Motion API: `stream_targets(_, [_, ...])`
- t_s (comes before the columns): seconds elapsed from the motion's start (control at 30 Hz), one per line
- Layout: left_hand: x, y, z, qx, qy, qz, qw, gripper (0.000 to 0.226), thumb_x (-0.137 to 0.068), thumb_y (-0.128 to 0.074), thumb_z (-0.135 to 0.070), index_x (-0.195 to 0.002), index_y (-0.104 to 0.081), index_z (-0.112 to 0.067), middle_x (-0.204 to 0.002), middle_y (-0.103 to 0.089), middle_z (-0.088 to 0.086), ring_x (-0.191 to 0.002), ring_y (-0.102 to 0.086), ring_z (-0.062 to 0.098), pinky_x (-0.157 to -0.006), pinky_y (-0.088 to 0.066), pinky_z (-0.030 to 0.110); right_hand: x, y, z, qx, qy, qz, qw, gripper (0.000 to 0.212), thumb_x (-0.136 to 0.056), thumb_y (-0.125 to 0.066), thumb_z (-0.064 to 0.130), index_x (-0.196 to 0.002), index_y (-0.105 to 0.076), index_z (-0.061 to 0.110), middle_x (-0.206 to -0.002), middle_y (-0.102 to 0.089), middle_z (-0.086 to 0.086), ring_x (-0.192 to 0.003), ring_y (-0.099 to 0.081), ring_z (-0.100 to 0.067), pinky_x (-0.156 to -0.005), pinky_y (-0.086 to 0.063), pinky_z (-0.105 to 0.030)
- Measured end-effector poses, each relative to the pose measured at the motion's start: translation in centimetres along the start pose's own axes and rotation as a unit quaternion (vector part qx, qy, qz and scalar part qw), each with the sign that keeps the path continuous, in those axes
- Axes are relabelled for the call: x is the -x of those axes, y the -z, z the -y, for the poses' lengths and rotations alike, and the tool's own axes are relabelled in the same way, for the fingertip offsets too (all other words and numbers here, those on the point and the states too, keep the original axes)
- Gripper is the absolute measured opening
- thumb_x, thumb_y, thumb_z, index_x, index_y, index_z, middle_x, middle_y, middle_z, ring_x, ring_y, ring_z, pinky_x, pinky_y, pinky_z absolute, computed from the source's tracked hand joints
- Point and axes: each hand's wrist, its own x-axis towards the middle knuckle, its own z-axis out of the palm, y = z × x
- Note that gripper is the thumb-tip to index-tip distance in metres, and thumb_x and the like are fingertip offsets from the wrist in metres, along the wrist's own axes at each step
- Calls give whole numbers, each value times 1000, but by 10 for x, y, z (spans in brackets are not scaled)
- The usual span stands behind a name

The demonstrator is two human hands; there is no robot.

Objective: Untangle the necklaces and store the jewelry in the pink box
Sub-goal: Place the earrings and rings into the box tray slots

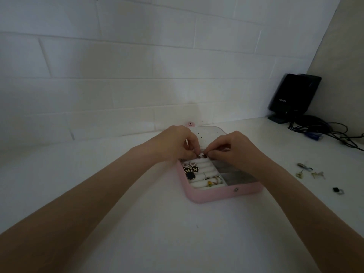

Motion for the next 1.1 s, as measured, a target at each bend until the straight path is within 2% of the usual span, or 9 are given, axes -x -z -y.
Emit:
stream_targets(0.13, [2, 0, -4, -83, -51, -4, 995, 9, -81, -68, -16, -88, -71, -19, -84, -53, -11, -76, -52, 5, -73, -45, 24, 1, -1, 2, 12, 6, 6, 1000, 8, -76, -73, 10, -82, -76, 15, -67, -62, 17, -66, -58, 3, -67, -43, -3])
stream_targets(0.23, [4, 0, -6, -159, -91, -6, 983, 11, -85, -62, -22, -94, -70, -21, -91, -55, -9, -78, -46, 2, -72, -42, 23, -1, -2, 2, 26, 12, 2, 1000, 7, -76, -73, 9, -81, -76, 13, -68, -62, 13, -64, -57, 3, -68, -44, -7])
stream_targets(0.3, [4, -1, -4, -169, -106, -11, 980, 12, -86, -62, -22, -95, -70, -21, -93, -58, -8, -77, -45, 2, -70, -40, 22, -1, -2, 2, 23, 11, 0, 1000, 7, -76, -73, 8, -81, -76, 12, -68, -62, 11, -64, -57, 3, -68, -44, -8])
stream_targets(0.43, [4, -3, -1, -127, -124, -35, 983, 9, -82, -65, -16, -88, -72, -15, -85, -61, -5, -71, -47, 3, -69, -41, 23, -1, -2, 0, 19, 19, 1, 1000, 6, -75, -74, 9, -80, -75, 12, -69, -63, 10, -63, -58, 3, -64, -42, -3])
stream_targets(0.63, [1, -6, 5, -80, -128, -72, 986, 4, -78, -68, -13, -80, -71, -14, -76, -56, -8, -62, -48, -1, -66, -43, 22, -3, -4, -2, 12, 21, 7, 1000, 5, -75, -75, 10, -79, -74, 12, -65, -59, 19, -58, -55, 15, -61, -41, -2])
stream_targets(0.77, [1, -5, 5, 6, -106, -85, 991, 6, -76, -71, -6, -78, -69, -12, -73, -57, -11, -63, -54, -7, -61, -40, 7, -3, -4, -2, 2, 20, 8, 1000, 8, -75, -75, 11, -74, -72, 18, -65, -61, 18, -60, -56, 13, -61, -42, -2])
stream_targets(0.87, [1, -3, 2, 61, -95, -88, 990, 12, -77, -72, -7, -75, -66, -17, -75, -59, -12, -65, -55, -8, -60, -41, 6, -2, -3, -2, -8, 19, 5, 1000, 13, -74, -75, 10, -73, -69, 22, -65, -60, 20, -60, -56, 14, -60, -39, -1])
stream_targets(1.0, [1, -5, 4, 25, -88, -73, 993, 9, -78, -72, -10, -77, -67, -18, -74, -61, -7, -65, -55, -6, -61, -44, 10, -1, -1, -1, -16, 13, 5, 1000, 9, -74, -75, 12, -80, -73, 19, -68, -61, 20, -61, -55, 14, -63, -39, -1])
stream_targets(1.1, [2, -6, 6, -3, -99, -63, 993, 5, -77, -72, -10, -81, -70, -13, -70, -56, -14, -64, -54, -9, -60, -41, 9, 0, -3, 3, 11, 16, 12, 1000, 11, -75, -75, 14, -86, -75, 14, -71, -63, 12, -63, -56, 5, -63, -41, -3])
